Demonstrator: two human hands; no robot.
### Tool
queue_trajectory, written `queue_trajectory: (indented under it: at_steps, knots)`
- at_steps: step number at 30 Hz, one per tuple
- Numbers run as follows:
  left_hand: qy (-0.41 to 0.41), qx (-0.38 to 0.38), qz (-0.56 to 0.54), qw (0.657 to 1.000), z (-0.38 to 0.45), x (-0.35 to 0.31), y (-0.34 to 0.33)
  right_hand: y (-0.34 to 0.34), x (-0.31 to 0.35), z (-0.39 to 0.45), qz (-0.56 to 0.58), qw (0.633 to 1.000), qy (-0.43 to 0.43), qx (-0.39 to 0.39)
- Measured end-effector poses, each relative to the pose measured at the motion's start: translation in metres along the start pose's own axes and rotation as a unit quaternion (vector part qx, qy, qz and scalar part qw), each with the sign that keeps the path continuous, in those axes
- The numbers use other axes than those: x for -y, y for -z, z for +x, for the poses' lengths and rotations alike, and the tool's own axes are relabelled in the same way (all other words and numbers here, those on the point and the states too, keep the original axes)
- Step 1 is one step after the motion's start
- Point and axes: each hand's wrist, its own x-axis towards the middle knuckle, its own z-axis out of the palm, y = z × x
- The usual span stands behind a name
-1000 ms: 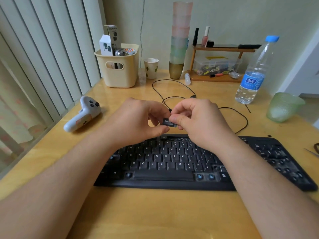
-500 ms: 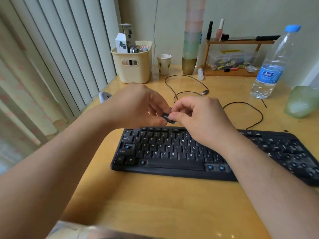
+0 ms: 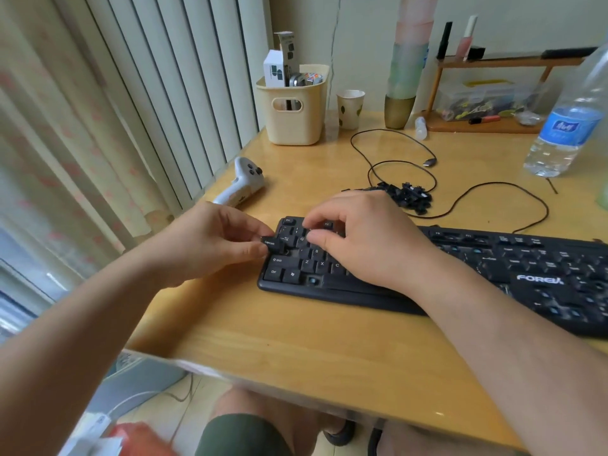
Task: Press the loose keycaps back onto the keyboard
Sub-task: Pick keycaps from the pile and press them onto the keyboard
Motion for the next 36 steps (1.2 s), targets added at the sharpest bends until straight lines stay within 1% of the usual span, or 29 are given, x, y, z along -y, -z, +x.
queue_trajectory:
  at_steps: [2,7,11,14,19,23,26,28,32,36]
  knots:
    - [0.023,0.004,-0.026,0.999,0.003,0.001,0.001,0.000,-0.003,0.000,-0.003,1.000,-0.006,0.004]
    - [0.033,0.026,-0.069,0.997,0.009,-0.002,-0.003,0.000,-0.007,0.000,-0.008,1.000,-0.009,0.002]
    - [0.033,0.048,-0.049,0.997,0.008,-0.005,-0.007,-0.001,-0.006,0.000,-0.012,1.000,-0.007,0.005]
    - [0.027,0.037,-0.038,0.998,0.006,-0.006,-0.009,-0.002,-0.007,0.000,-0.015,1.000,-0.007,0.006]
    - [0.008,0.018,0.016,1.000,0.007,-0.004,-0.012,-0.001,-0.007,0.000,-0.017,1.000,-0.010,0.006]
    - [0.006,-0.007,-0.004,1.000,0.007,-0.001,-0.014,-0.001,-0.007,-0.001,-0.012,1.000,-0.014,0.008]
    - [0.027,-0.012,-0.034,0.999,0.009,-0.003,-0.012,-0.001,-0.008,-0.001,-0.011,1.000,-0.017,0.011]
    - [0.051,-0.011,-0.032,0.998,0.013,-0.004,-0.011,-0.001,-0.008,-0.001,-0.012,1.000,-0.017,0.014]
    - [0.071,-0.003,0.037,0.997,0.020,-0.006,-0.010,0.000,-0.008,-0.001,-0.012,1.000,-0.018,0.014]
    - [0.071,-0.008,0.057,0.996,0.021,-0.007,-0.012,0.001,-0.008,-0.002,-0.014,1.000,-0.018,0.015]
